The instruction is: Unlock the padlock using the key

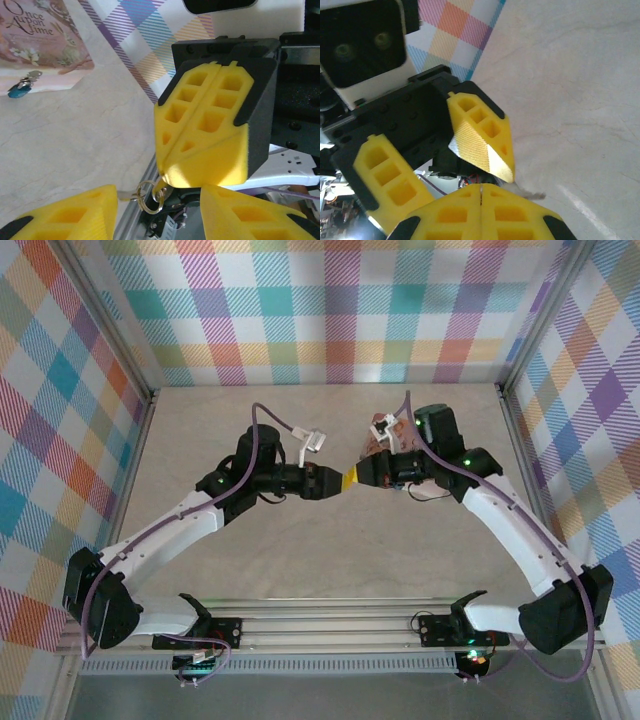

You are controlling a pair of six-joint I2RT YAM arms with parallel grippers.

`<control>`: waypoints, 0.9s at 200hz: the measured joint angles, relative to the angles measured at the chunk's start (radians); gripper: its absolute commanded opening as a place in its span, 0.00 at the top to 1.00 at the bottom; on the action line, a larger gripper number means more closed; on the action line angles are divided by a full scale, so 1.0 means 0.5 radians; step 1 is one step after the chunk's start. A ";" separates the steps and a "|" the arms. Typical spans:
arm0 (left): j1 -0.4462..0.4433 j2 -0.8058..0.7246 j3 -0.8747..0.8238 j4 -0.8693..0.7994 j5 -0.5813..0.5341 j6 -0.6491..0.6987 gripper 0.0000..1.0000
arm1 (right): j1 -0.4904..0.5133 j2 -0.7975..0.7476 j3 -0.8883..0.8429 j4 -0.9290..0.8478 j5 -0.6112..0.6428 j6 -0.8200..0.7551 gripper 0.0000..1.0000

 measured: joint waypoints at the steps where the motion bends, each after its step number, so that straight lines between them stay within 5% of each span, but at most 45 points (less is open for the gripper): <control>1: 0.000 0.000 0.000 0.003 0.002 0.000 0.58 | -0.001 -0.001 0.000 0.000 -0.003 0.001 1.00; 72: 0.011 0.000 -0.031 0.252 0.158 -0.153 0.96 | -0.049 -0.043 -0.008 0.031 -0.153 0.023 1.00; 107: 0.013 -0.001 -0.087 0.370 0.169 -0.189 0.92 | -0.055 -0.055 -0.024 0.055 -0.158 0.072 1.00; 126: 0.013 -0.001 -0.099 0.395 0.177 -0.214 1.00 | -0.055 -0.059 -0.037 0.073 -0.159 0.098 1.00; 156: 0.018 0.004 -0.105 0.420 0.201 -0.217 1.00 | -0.056 -0.063 -0.042 0.094 -0.158 0.144 1.00; 180: 0.021 0.004 -0.104 0.407 0.200 -0.191 1.00 | -0.054 -0.063 -0.039 0.084 -0.134 0.195 0.83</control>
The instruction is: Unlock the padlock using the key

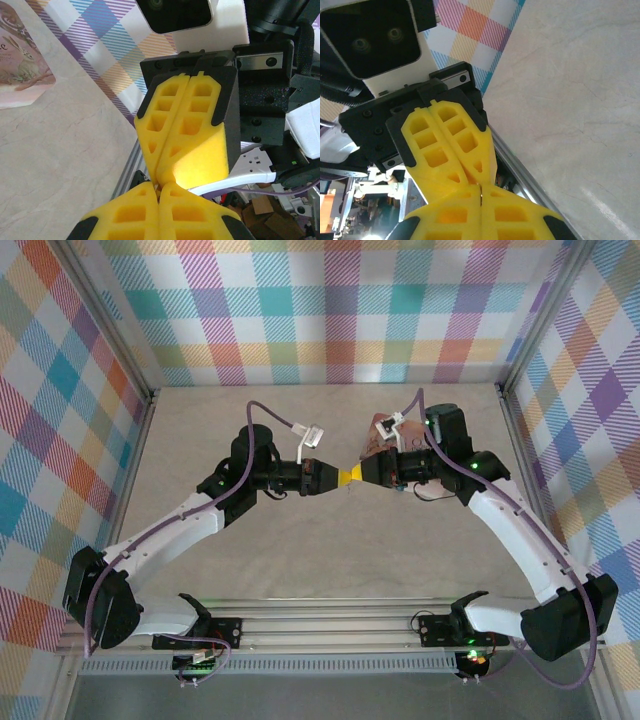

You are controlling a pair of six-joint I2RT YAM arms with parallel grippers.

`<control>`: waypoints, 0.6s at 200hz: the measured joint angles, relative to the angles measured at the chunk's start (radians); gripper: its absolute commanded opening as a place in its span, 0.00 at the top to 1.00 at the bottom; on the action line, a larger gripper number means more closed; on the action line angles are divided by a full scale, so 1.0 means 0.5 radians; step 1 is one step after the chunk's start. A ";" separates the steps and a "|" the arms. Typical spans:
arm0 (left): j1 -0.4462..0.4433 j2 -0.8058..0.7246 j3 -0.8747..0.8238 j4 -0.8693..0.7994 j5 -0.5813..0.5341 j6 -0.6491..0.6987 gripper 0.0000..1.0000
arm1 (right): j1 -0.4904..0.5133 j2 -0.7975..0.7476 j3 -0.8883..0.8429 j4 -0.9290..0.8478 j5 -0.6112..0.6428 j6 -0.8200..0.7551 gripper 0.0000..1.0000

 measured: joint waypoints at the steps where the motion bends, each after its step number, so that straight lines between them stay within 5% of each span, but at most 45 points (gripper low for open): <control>1: 0.000 0.000 0.000 0.000 0.000 0.001 1.00 | 0.000 0.000 0.001 -0.001 0.004 -0.002 0.82; 49: 0.001 -0.016 0.015 -0.038 -0.063 0.074 1.00 | -0.001 -0.003 0.050 -0.057 0.163 0.131 0.53; 120: 0.001 -0.095 0.014 -0.214 -0.109 0.166 1.00 | -0.002 -0.126 0.079 0.107 0.208 0.367 0.53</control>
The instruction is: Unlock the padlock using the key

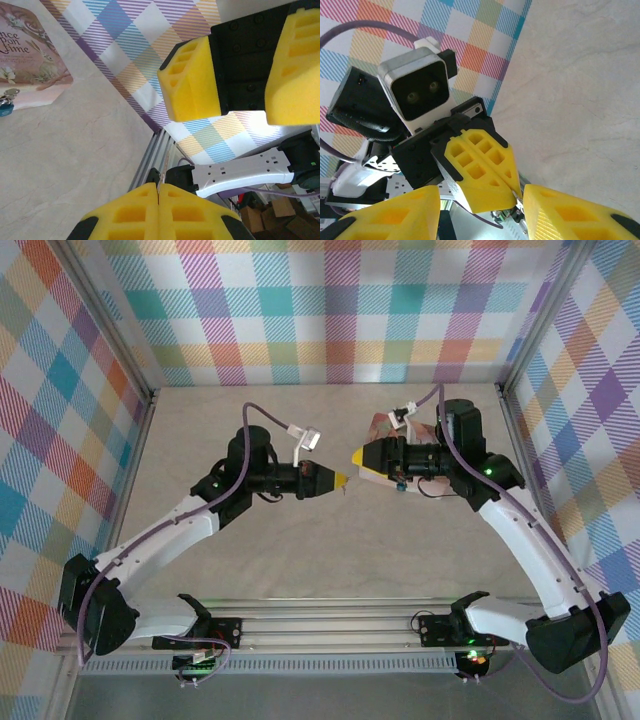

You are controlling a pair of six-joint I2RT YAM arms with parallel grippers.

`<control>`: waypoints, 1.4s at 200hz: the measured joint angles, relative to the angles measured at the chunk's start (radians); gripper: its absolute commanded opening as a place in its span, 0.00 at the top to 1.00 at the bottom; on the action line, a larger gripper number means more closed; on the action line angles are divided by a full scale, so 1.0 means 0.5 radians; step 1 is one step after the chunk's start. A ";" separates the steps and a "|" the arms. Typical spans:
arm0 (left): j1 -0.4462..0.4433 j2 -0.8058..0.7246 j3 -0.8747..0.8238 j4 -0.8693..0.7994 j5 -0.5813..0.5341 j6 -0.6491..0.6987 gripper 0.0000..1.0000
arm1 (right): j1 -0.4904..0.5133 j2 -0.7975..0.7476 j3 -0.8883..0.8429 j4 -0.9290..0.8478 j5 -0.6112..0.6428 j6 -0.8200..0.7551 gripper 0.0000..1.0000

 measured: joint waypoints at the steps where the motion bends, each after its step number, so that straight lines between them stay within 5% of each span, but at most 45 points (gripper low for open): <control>1: 0.000 -0.001 0.000 -0.001 0.000 0.001 1.00 | 0.000 0.000 0.000 0.002 0.000 0.003 0.53; 59: 0.000 -0.053 -0.026 0.097 -0.053 -0.100 1.00 | 0.006 -0.043 -0.129 0.126 0.053 0.164 0.54; 158: 0.000 -0.132 -0.075 0.282 -0.074 -0.312 1.00 | 0.117 -0.045 -0.165 0.311 0.085 0.291 0.83; 184: -0.002 -0.145 -0.095 0.279 -0.074 -0.329 1.00 | 0.142 -0.045 -0.166 0.341 0.096 0.297 1.00; 211: -0.002 -0.163 -0.100 0.272 -0.087 -0.342 1.00 | 0.150 -0.045 -0.167 0.353 0.097 0.300 1.00; 223: -0.002 -0.173 -0.100 0.260 -0.090 -0.342 0.89 | 0.153 -0.045 -0.166 0.351 0.094 0.282 1.00; 243: -0.004 -0.190 -0.099 0.203 -0.091 -0.320 0.55 | 0.160 -0.044 -0.139 0.297 0.083 0.218 1.00; 280: -0.003 -0.253 -0.021 -0.078 -0.102 -0.182 0.48 | 0.161 0.007 0.103 0.045 -0.015 -0.051 1.00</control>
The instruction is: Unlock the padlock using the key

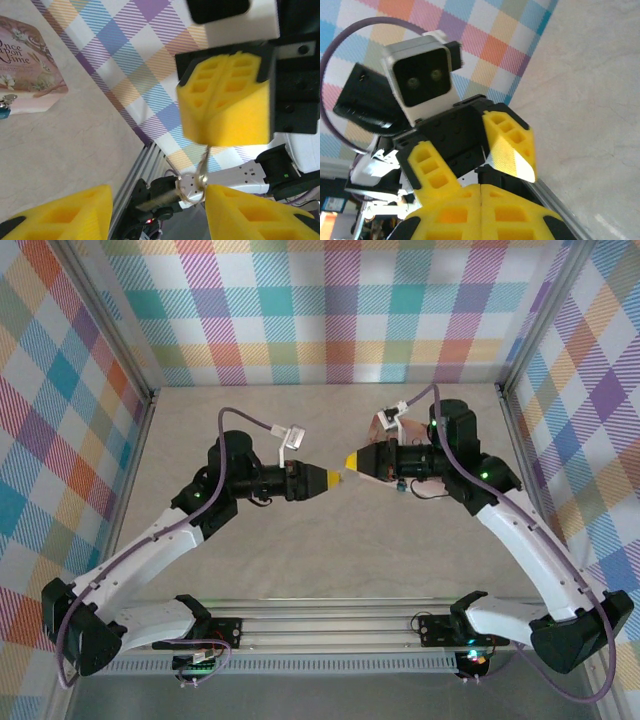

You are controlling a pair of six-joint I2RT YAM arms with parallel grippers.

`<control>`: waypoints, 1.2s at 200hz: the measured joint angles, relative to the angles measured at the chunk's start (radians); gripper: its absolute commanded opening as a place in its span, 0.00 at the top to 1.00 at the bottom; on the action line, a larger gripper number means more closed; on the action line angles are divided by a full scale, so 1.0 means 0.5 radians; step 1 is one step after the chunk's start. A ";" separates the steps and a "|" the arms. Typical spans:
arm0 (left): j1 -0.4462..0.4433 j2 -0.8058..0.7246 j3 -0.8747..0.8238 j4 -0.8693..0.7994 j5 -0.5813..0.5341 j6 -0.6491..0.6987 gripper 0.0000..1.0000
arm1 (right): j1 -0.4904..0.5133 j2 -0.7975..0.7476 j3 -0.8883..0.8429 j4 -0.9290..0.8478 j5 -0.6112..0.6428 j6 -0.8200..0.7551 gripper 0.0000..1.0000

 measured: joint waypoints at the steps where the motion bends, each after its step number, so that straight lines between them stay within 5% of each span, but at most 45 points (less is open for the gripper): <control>1: 0.000 -0.002 0.002 -0.005 0.002 0.003 0.48 | 0.000 0.002 0.006 -0.007 -0.003 -0.007 1.00; 85: 0.002 -0.104 0.053 -0.065 0.233 0.116 0.50 | -0.004 0.365 0.706 -0.993 -0.189 -0.909 1.00; 204: 0.002 0.117 0.056 0.147 0.307 0.027 0.57 | -0.004 0.419 0.758 -1.102 -0.177 -1.040 1.00; 217: 0.002 0.130 0.066 0.147 0.322 0.021 0.65 | -0.004 0.419 0.755 -1.084 -0.166 -1.035 1.00; 232: 0.002 0.137 0.083 0.150 0.340 -0.002 0.98 | -0.007 0.419 0.744 -1.054 -0.157 -1.025 1.00; 240: 0.002 0.137 0.095 0.146 0.350 0.007 1.00 | -0.011 0.419 0.735 -1.044 -0.149 -1.022 1.00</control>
